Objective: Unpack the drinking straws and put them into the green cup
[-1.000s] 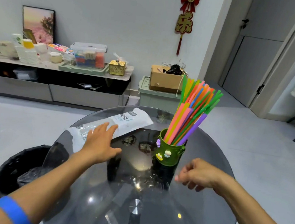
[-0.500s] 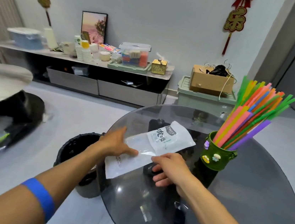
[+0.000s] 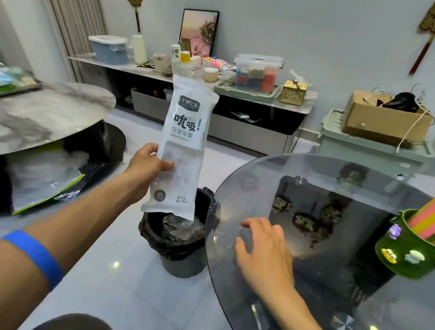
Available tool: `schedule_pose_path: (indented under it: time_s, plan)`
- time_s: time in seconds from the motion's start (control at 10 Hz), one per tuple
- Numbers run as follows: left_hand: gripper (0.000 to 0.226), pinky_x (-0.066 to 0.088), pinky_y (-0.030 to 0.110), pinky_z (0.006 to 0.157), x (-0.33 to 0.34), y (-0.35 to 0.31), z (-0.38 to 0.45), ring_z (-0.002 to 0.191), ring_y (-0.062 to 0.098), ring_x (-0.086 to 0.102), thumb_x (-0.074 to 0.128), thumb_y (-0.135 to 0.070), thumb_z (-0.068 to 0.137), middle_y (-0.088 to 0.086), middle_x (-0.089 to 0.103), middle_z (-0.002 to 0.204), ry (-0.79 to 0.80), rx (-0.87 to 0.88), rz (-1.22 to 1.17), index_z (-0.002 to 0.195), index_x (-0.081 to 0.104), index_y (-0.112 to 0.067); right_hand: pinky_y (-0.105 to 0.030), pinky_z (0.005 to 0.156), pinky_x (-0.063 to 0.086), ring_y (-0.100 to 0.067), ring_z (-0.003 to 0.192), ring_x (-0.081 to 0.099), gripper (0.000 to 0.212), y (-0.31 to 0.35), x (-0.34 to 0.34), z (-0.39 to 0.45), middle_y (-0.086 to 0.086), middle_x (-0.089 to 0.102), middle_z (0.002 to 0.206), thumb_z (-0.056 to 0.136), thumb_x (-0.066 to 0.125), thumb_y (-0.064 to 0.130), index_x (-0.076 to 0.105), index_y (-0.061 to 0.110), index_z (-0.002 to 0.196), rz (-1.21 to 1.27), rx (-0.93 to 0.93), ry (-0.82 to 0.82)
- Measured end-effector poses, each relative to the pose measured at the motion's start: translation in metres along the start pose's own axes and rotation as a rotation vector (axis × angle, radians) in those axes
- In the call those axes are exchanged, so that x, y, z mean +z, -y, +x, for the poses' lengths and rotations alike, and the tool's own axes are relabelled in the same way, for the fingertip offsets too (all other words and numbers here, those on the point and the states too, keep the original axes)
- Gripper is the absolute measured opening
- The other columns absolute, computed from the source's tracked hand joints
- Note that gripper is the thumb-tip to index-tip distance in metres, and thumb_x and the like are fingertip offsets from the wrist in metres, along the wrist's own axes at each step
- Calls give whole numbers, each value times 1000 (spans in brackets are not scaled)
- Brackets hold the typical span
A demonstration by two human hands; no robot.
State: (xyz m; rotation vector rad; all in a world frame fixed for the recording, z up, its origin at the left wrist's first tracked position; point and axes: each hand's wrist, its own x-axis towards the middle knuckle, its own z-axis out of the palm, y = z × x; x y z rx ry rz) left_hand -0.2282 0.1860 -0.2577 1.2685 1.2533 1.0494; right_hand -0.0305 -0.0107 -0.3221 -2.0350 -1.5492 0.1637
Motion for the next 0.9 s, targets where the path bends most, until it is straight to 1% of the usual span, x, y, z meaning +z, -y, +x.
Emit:
schedule_pose_path:
  time_s: [0.1, 0.2, 0.3, 0.4, 0.5, 0.6, 0.7, 0.8, 0.9]
  plan:
    - [28, 56, 31, 65, -11, 25, 11, 75, 16, 68, 64, 8, 84, 4, 69, 92, -71, 1, -27, 89, 57, -19, -26, 76, 37, -13, 105, 44, 27, 1, 3, 1, 13, 55, 121, 94, 48, 36, 56, 26, 118, -51, -34, -29]
    - [27, 57, 34, 70, 0, 68, 37, 78, 15, 68, 68, 5, 83, 7, 70, 102, -112, -36, -92, 96, 56, -16, -25, 70, 33, -11, 93, 43, 22, 0, 6, 4, 14, 56, 111, 93, 49, 38, 58, 26, 109, -97, -48, -38]
    - [36, 56, 35, 71, 10, 101, 54, 84, 20, 69, 75, 0, 79, 11, 70, 109, -71, -132, -6, 107, 57, -12, -25, 69, 32, -9, 88, 39, 20, -1, 8, 5, 15, 55, 107, 91, 51, 38, 59, 27, 106, -133, -49, -45]
    - [67, 52, 39, 87, 13, 145, 59, 104, 28, 62, 80, -10, 75, 13, 61, 129, 41, -347, 328, 135, 50, -6, -26, 69, 35, -8, 90, 39, 22, -1, 11, 8, 16, 53, 107, 89, 49, 40, 58, 29, 105, -161, -51, -58]
    - [77, 46, 33, 83, 11, 164, 56, 101, 25, 58, 78, -14, 79, 11, 56, 134, 31, -367, 398, 144, 39, -6, -27, 68, 36, -8, 90, 39, 23, -1, 12, 8, 17, 52, 107, 88, 47, 41, 58, 29, 105, -170, -53, -65]
    - [68, 45, 24, 72, 5, 163, 48, 86, 17, 62, 75, -13, 81, 7, 61, 123, 12, -305, 409, 141, 43, -8, -26, 66, 36, -8, 88, 39, 22, -1, 13, 8, 17, 52, 106, 88, 46, 40, 57, 29, 104, -174, -54, -70]
    - [65, 46, 30, 88, -1, 156, 42, 112, 25, 59, 74, -11, 81, 10, 56, 135, 5, -235, 407, 139, 47, -11, -27, 65, 37, -10, 89, 42, 23, -3, 13, 7, 16, 53, 106, 88, 46, 40, 58, 28, 103, -177, -49, -55]
    - [48, 49, 27, 88, 3, 122, 15, 114, 22, 60, 71, -6, 83, 6, 63, 125, 57, -41, 272, 128, 57, -15, -28, 70, 37, -11, 92, 41, 21, -5, 12, 5, 14, 57, 110, 90, 50, 36, 60, 25, 105, -150, -51, -52]
    - [44, 50, 26, 90, 10, 89, -18, 110, 16, 64, 69, -5, 86, 2, 67, 120, 191, 81, 195, 127, 59, -20, -30, 81, 38, -14, 99, 43, 21, -1, 5, -1, 11, 58, 119, 93, 52, 32, 60, 24, 110, -101, -59, 25]
